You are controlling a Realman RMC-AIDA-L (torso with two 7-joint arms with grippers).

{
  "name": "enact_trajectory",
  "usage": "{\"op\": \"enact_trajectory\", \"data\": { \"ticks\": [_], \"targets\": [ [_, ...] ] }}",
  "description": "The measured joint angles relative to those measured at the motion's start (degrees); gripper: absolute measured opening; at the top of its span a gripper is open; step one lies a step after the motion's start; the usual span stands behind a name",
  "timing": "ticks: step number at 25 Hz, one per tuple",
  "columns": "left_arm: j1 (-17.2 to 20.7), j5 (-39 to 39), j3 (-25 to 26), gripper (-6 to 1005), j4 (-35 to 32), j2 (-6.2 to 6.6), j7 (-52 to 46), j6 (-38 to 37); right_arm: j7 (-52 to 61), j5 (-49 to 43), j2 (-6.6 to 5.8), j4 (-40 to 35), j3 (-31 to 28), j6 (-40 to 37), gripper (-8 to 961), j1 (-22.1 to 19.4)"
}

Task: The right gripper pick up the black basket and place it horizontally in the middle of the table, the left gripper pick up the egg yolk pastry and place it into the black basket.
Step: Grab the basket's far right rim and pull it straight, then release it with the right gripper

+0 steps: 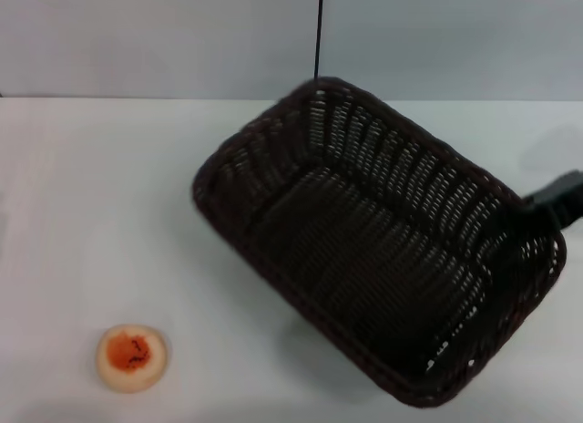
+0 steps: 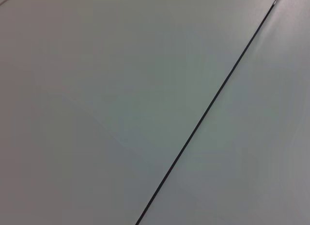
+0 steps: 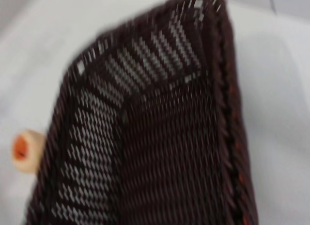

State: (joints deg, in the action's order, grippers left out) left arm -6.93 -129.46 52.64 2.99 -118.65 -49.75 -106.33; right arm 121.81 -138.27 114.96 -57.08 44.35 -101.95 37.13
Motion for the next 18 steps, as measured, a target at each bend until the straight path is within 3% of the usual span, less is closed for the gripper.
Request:
{"op": "enact_trajectory", "data": {
  "ticks": [2, 9, 18],
  "targets": [
    [-0.1, 0.0, 0.0, 678, 0.2, 0.00, 0.0, 0.0, -0.8, 5.2, -0.90, 0.1, 0.1, -1.1, 178, 0.0],
    [0.2, 0.0, 0.0, 678, 0.7, 0.06, 0.0, 0.0, -4.3, 12.0, -2.11, -0.3, -0.2, -2.2, 175, 0.4],
    [0.2, 0.1, 0.0, 678, 0.8, 0.06, -1.2, -0.1, -9.2, 14.2, -4.66, -4.8, 0.5, -6.2, 175, 2.6]
  ]
}}
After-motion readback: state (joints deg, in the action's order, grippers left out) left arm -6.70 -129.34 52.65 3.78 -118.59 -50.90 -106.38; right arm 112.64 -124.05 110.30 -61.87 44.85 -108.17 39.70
